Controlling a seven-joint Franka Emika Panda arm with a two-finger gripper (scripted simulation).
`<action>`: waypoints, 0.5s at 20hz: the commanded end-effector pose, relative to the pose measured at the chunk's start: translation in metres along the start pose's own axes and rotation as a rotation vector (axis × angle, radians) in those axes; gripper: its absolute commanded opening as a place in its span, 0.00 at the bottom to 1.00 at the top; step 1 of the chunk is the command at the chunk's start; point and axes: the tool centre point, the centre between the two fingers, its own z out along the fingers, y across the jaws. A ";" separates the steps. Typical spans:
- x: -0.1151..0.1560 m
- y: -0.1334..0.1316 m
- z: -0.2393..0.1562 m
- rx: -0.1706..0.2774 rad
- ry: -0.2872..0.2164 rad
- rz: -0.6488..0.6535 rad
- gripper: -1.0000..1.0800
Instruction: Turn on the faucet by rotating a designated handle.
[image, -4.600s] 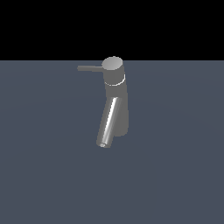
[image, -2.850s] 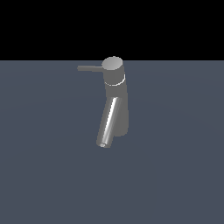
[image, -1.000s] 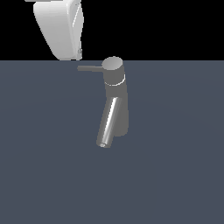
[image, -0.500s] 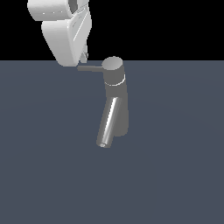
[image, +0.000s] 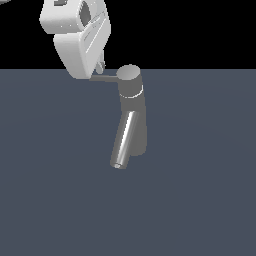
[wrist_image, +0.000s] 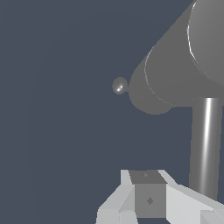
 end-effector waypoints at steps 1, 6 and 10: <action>0.001 -0.002 0.002 0.004 0.006 0.014 0.00; 0.002 -0.004 0.005 0.008 0.014 0.030 0.00; 0.002 -0.005 0.005 0.009 0.015 0.033 0.00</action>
